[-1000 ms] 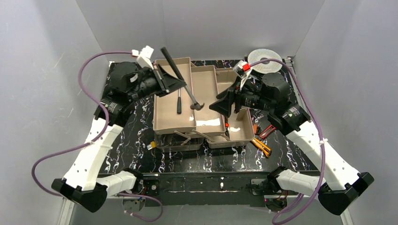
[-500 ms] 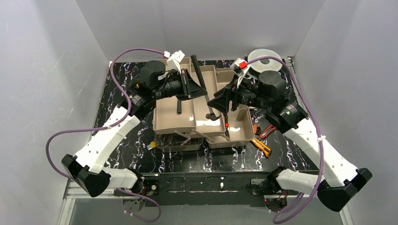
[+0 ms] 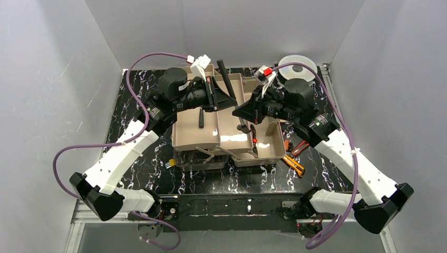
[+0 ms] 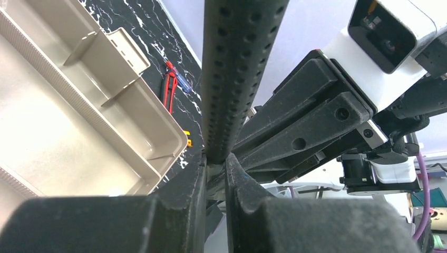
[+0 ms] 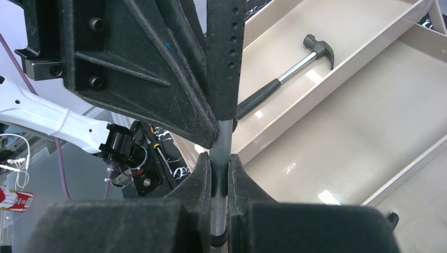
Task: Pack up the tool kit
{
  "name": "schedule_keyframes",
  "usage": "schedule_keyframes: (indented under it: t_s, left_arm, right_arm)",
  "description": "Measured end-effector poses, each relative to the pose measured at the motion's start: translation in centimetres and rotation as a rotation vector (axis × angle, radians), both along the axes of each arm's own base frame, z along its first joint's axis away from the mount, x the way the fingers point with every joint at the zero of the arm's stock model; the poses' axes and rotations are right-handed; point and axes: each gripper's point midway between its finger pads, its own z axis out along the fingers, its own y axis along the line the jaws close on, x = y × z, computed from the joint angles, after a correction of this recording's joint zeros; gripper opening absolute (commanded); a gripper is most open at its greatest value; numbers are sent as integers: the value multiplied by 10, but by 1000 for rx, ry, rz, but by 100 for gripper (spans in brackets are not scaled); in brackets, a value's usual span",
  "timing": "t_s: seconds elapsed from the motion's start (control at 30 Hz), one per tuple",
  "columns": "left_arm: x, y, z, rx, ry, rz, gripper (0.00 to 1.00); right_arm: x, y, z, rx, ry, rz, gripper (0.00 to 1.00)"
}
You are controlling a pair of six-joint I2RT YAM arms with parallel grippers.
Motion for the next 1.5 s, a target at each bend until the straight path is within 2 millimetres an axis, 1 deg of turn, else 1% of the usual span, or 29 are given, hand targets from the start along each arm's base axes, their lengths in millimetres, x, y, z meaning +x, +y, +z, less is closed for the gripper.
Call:
schedule_keyframes:
  t_s: [0.1,0.13,0.17,0.3,0.37,0.43,0.53,0.6,0.67,0.73,0.8,0.87,0.93,1.03,1.07,1.13,1.17,1.23,1.3,1.4,1.5]
  left_arm:
    - [1,1,0,6,-16,5,77]
    - [2,2,0,15,-30,7,89]
    - [3,4,-1,22,-36,20,97]
    - [7,19,-2,70,-78,88,98]
    - [7,32,2,102,-122,141,98]
    - [8,51,8,139,-176,214,98]
    - [11,91,16,212,-254,373,98]
    - [12,124,19,276,-287,502,98]
    - [14,155,19,342,-306,627,98]
    - [15,186,16,425,-314,751,98]
    - [14,217,11,519,-316,872,98]
    - [13,245,5,621,-310,981,98]
    - [10,269,1,718,-306,1073,98]
    - [6,290,-8,821,-302,1150,98]
    - [4,294,-12,848,-302,1165,98]
    - [1,302,-20,889,-302,1186,98]
    - [-1,305,-23,907,-302,1193,98]
    - [-3,311,-25,931,-303,1210,98]
    - [-4,315,-27,951,-301,1225,98]
    - [-2,321,-36,959,-255,1234,98]
    - [5,343,-57,956,-125,1281,98]
  right_arm:
    - [1,-1,0,0,3,-14,1]
    - [2,-1,-2,-4,6,-21,1]
    - [4,-2,-3,-10,11,-36,1]
    - [17,-13,-12,-47,26,-139,1]
    - [26,-22,-19,-78,42,-211,1]
    - [35,-36,-28,-115,60,-298,1]
    - [56,-67,-40,-173,95,-456,1]
    - [69,-92,-49,-202,133,-556,1]
    - [80,-113,-56,-214,175,-624,1]
    - [91,-128,-67,-207,233,-665,1]
    - [99,-137,-82,-203,295,-679,1]
    - [104,-137,-106,-210,383,-663,1]
    - [108,-128,-132,-225,476,-623,1]
    - [112,-115,-164,-247,587,-568,2]
    - [112,-111,-175,-255,622,-552,7]
    - [113,-106,-192,-270,681,-528,32]
    - [113,-104,-199,-276,704,-521,43]
    - [112,-102,-207,-276,738,-514,56]
    - [114,-100,-209,-270,743,-513,63]
    - [115,-100,-205,-256,721,-515,65]
    - [115,-103,-196,-248,691,-526,65]
